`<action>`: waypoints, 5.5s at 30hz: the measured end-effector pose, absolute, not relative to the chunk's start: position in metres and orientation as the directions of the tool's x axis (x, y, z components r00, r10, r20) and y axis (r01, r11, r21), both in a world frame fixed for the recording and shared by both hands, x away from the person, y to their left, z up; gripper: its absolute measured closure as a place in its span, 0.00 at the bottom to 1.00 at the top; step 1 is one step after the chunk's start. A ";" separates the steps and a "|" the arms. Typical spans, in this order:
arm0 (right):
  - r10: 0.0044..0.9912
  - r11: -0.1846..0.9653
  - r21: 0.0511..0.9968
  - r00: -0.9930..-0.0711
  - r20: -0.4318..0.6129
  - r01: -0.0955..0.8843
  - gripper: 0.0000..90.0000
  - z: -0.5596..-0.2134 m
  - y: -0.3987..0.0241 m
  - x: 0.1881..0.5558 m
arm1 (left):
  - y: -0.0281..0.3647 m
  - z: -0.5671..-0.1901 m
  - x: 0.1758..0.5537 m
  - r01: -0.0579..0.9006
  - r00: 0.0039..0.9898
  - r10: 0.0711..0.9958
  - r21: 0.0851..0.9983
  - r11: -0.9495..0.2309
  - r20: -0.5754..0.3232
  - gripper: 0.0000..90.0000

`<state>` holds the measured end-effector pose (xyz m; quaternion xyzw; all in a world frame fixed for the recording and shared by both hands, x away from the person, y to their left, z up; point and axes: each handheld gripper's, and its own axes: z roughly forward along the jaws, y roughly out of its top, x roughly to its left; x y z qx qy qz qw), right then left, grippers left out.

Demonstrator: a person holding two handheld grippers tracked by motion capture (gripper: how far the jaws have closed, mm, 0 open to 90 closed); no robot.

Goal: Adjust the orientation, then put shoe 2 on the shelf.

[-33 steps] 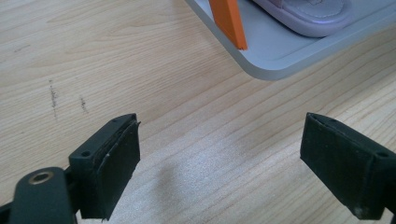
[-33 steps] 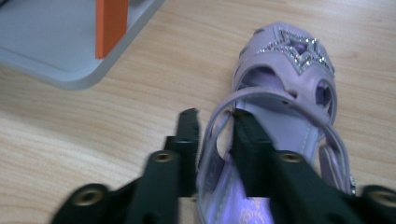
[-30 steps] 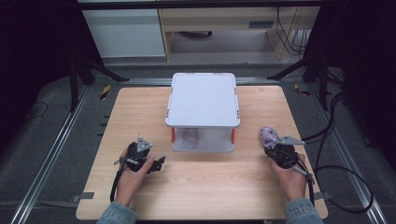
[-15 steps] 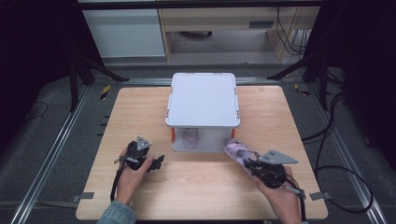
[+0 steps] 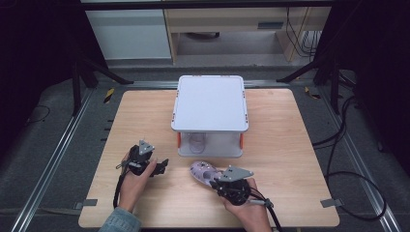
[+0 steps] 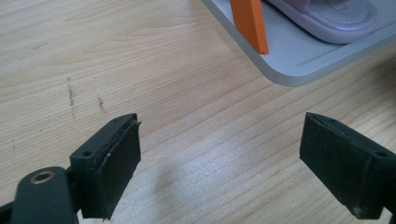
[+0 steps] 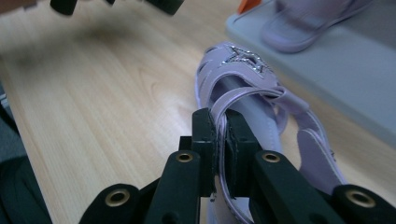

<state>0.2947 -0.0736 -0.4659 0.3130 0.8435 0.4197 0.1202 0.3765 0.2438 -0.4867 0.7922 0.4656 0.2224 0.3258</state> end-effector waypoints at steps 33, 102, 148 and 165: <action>0.579 0.546 0.725 -0.814 0.034 0.419 0.91 -0.471 -0.095 0.328 | 0.244 -0.486 0.375 0.590 0.469 0.882 0.728 -0.351 0.045 0.13; 0.860 -0.164 0.872 -0.365 0.356 0.461 0.92 -0.481 -0.104 0.387 | 0.157 -0.345 0.430 0.414 0.644 0.765 0.847 -0.334 -0.013 0.99; 0.873 -0.139 0.856 -0.346 0.343 0.497 0.91 -0.502 -0.095 0.410 | 0.149 -0.358 0.438 0.447 0.634 0.773 0.829 -0.336 -0.029 0.98; 0.798 -0.178 0.818 -0.406 0.445 0.547 0.65 -0.495 -0.095 0.410 | 0.149 -0.358 0.439 0.452 0.634 0.773 0.828 -0.332 -0.037 0.98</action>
